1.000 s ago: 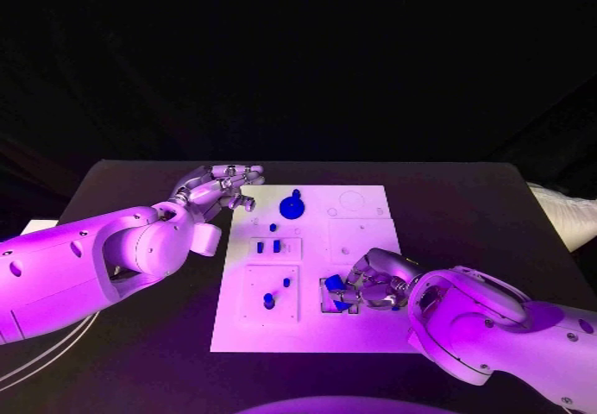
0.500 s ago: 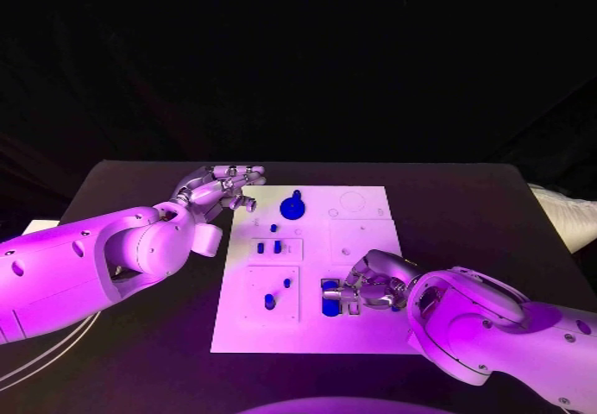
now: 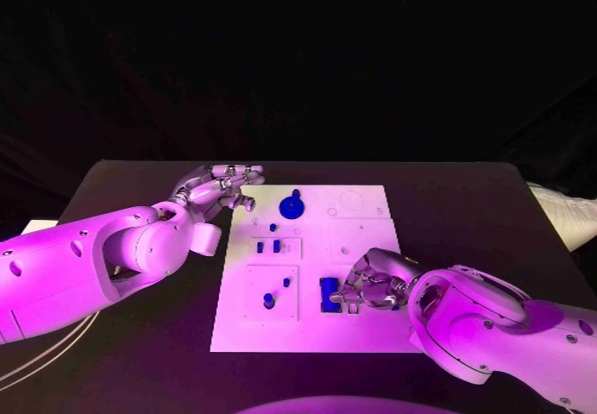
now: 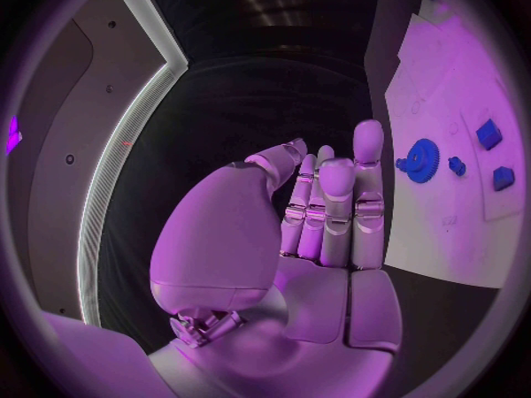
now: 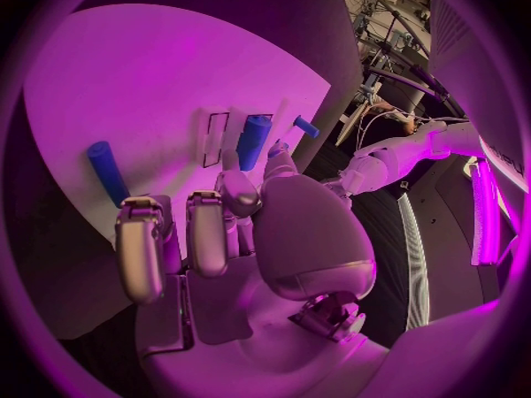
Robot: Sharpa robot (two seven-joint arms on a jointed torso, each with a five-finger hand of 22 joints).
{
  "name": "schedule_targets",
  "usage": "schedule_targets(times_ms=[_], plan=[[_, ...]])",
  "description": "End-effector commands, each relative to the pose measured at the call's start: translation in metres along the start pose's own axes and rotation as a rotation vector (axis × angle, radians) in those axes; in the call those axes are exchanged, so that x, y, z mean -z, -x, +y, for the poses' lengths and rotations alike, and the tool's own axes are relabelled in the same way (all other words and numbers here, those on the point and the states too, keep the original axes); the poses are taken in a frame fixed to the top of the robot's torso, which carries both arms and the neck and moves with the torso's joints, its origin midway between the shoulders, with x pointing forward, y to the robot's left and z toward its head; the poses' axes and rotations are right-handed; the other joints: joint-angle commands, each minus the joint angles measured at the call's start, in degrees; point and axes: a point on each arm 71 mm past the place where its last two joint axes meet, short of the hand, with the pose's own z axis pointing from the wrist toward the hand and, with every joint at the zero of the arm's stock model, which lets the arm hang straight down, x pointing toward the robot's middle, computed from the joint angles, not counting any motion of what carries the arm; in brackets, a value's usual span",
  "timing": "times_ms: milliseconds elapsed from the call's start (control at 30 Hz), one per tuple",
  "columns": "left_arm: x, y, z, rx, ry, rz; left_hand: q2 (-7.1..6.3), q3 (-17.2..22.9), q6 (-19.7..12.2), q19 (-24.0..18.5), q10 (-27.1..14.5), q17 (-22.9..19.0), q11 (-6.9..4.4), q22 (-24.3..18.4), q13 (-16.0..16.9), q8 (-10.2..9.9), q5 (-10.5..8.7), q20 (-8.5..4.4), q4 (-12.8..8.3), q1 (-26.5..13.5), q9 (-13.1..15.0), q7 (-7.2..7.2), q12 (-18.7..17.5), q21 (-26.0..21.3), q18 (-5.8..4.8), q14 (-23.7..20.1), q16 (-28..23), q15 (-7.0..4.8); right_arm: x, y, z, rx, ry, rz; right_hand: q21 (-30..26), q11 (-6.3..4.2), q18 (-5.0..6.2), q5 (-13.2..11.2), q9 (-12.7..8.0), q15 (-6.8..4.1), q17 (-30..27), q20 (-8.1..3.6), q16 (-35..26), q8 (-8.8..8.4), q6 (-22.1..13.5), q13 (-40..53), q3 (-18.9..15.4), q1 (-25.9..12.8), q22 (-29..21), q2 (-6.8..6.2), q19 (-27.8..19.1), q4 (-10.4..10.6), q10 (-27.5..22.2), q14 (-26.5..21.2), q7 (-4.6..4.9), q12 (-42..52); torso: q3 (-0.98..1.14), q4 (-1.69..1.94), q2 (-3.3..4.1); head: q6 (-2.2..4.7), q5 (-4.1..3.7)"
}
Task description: Assemble the parts on the task board
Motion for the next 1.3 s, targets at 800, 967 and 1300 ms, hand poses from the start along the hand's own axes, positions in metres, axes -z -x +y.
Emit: schedule_targets(times_ms=[800, 967, 1300], plan=[[0.001, 0.000, 0.000, 0.008, -0.004, 0.013, 0.55, -0.3, 0.0, -0.4, -0.2, -0.1, -0.07, -0.1, 0.1, 0.3, -0.25, 0.04, 0.0, 0.2, 0.0, -0.14, 0.4, -0.4, 0.87, -0.5, -0.3, 0.04, 0.025, 0.030, -0.038, 0.028, -0.052, -0.097, 0.6, 0.32, -0.73, 8.1, -0.1, 0.37, 0.7, 0.16, 0.4, -2.31, -2.5, 1.1, 0.3, 4.6, 12.1, 3.21, 3.7, 0.1, 1.1, 3.3, 0.74, 0.8, -0.08, -0.30, -0.06, 0.33, -1.37], [0.001, 0.001, 0.000, 0.008, -0.004, 0.013, 0.55, -0.3, 0.0, -0.4, -0.2, -0.1, -0.07, -0.1, 0.1, 0.3, -0.25, 0.04, 0.0, 0.2, 0.0, -0.14, 0.4, -0.4, 0.87, -0.5, -0.3, 0.04, 0.032, 0.039, -0.055, 0.108, -0.088, -0.119, 0.6, 0.50, -0.73, 9.6, -1.0, 0.52, 0.7, 0.33, 0.4, -3.40, -2.5, 1.0, 0.6, 5.8, 12.0, 3.70, 3.7, 0.0, 0.9, 3.2, 0.95, 0.4, -0.04, -0.41, -0.06, 0.43, -1.82], [0.001, 0.001, 0.000, 0.009, -0.001, 0.016, 0.55, -0.3, 0.0, -0.4, -0.2, -0.1, -0.07, -0.1, 0.1, 0.3, -0.25, 0.04, 0.0, 0.2, 0.0, -0.14, 0.4, -0.4, 0.87, -0.5, -0.3, 0.04, 0.032, 0.043, -0.072, 0.241, -0.157, -0.101, 0.7, 0.41, -0.76, 8.0, -1.9, 0.52, 0.9, 0.44, 0.5, -4.11, -0.3, 1.2, -1.0, 4.7, 12.2, 3.03, 3.8, 1.7, 1.2, 3.3, 0.73, 0.4, -0.03, -0.18, -0.04, 0.38, -2.66]])
